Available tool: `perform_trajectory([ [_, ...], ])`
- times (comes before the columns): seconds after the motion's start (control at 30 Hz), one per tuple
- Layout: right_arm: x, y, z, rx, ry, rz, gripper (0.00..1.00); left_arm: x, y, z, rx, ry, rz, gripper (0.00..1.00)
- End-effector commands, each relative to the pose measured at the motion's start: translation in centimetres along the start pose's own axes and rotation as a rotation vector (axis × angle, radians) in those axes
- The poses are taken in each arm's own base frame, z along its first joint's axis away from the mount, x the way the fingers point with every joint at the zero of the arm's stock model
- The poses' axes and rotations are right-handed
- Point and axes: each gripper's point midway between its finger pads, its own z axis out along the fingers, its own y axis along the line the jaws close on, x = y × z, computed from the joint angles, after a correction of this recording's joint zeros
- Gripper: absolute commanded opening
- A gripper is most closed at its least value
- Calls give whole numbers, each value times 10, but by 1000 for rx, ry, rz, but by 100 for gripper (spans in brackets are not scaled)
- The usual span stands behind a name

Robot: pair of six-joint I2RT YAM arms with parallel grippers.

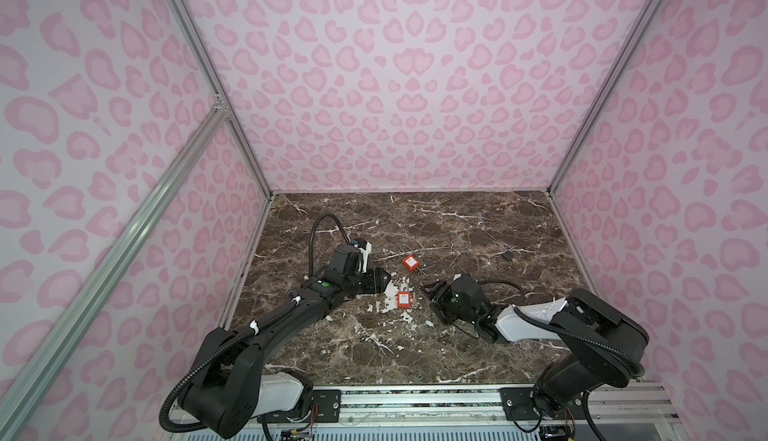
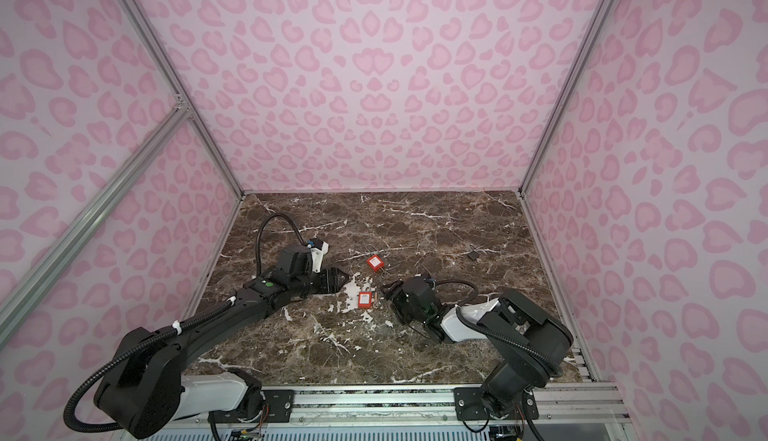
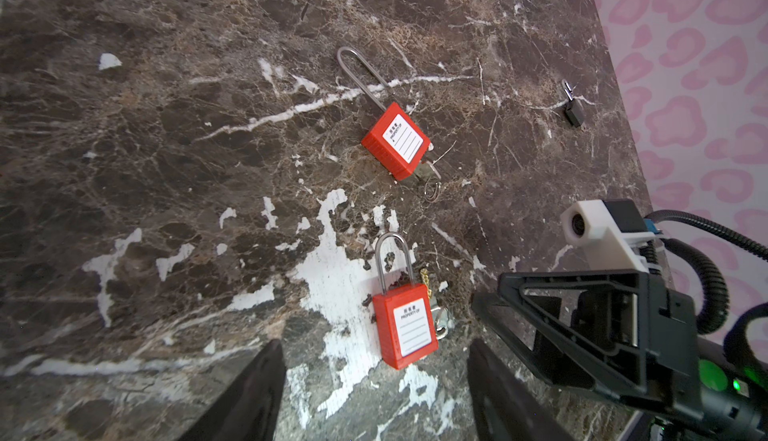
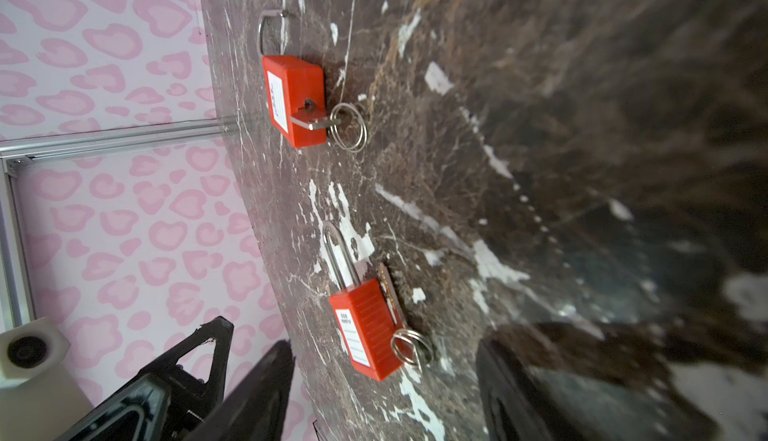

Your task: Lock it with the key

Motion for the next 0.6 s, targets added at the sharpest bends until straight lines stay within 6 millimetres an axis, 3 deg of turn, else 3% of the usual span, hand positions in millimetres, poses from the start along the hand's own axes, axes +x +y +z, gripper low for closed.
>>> perform_trajectory([
  [0.0, 1, -5, 3, 20, 9, -4, 71, 1, 0, -2, -2, 2, 4, 71],
  [0.57, 6, -8, 9, 24, 41, 14, 73, 1, 0, 1, 5, 6, 6, 71],
])
